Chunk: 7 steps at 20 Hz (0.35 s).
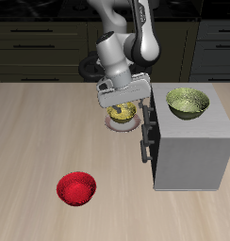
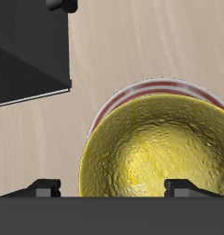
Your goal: Close the bottom drawer of the white cabinet and place the yellow bowl on the plate
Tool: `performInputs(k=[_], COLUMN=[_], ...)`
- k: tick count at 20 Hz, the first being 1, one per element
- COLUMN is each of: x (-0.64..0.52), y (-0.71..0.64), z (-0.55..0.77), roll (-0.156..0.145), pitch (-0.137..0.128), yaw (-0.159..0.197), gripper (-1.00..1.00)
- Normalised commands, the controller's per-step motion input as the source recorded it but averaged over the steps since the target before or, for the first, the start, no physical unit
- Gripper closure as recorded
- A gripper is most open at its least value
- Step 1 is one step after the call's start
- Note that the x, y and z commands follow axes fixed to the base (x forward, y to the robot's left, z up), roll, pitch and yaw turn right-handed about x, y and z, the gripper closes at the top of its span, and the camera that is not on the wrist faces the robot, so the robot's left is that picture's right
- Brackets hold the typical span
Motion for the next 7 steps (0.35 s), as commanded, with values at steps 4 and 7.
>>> performInputs(k=[4, 7], x=[0.05, 0.00], y=[-0.07, -0.02], z=[0.03, 0.08], roll=[-0.004, 0.004], pitch=[0.004, -0.010], yaw=[-0.020, -0.028], gripper=[-1.00, -1.00])
